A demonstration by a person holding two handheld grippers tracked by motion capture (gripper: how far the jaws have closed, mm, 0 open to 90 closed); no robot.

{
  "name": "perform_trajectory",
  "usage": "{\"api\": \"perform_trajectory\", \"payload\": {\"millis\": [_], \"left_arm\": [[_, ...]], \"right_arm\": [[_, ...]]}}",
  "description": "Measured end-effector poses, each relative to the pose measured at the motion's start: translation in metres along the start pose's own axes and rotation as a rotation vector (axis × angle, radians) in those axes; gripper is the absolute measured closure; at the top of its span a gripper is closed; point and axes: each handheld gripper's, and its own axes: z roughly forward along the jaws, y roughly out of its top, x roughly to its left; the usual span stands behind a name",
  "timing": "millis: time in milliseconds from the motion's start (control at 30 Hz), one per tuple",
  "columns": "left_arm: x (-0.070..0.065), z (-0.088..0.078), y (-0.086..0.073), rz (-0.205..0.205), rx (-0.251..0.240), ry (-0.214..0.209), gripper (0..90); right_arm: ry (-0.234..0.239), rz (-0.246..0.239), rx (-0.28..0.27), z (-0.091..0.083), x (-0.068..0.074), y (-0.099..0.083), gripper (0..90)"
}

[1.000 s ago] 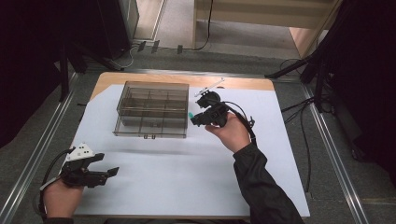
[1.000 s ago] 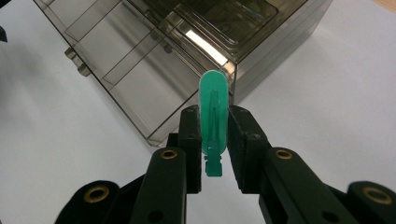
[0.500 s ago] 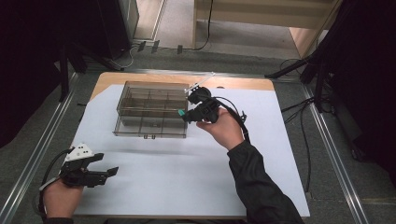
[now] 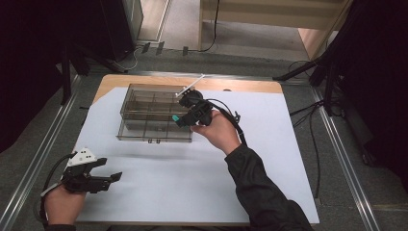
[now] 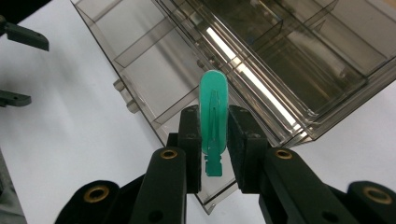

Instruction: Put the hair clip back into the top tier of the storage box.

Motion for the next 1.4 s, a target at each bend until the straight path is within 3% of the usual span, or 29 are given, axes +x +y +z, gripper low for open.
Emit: {"api": "perform_trajectory", "payload": {"millis": [600, 1400], "left_arm": [[0.001, -0.001, -0.001, -0.006, -0.009, 0.007, 22.5], [0.001, -0.002, -0.001, -0.006, -0.013, 0.007, 22.5]], "right_arm": [[-0.001, 0.009, 0.089, 0.034, -0.002, -0.005, 77.7], [-0.014, 0.005, 0.108, 0.046, -0.004, -0.008, 76.9]]}}
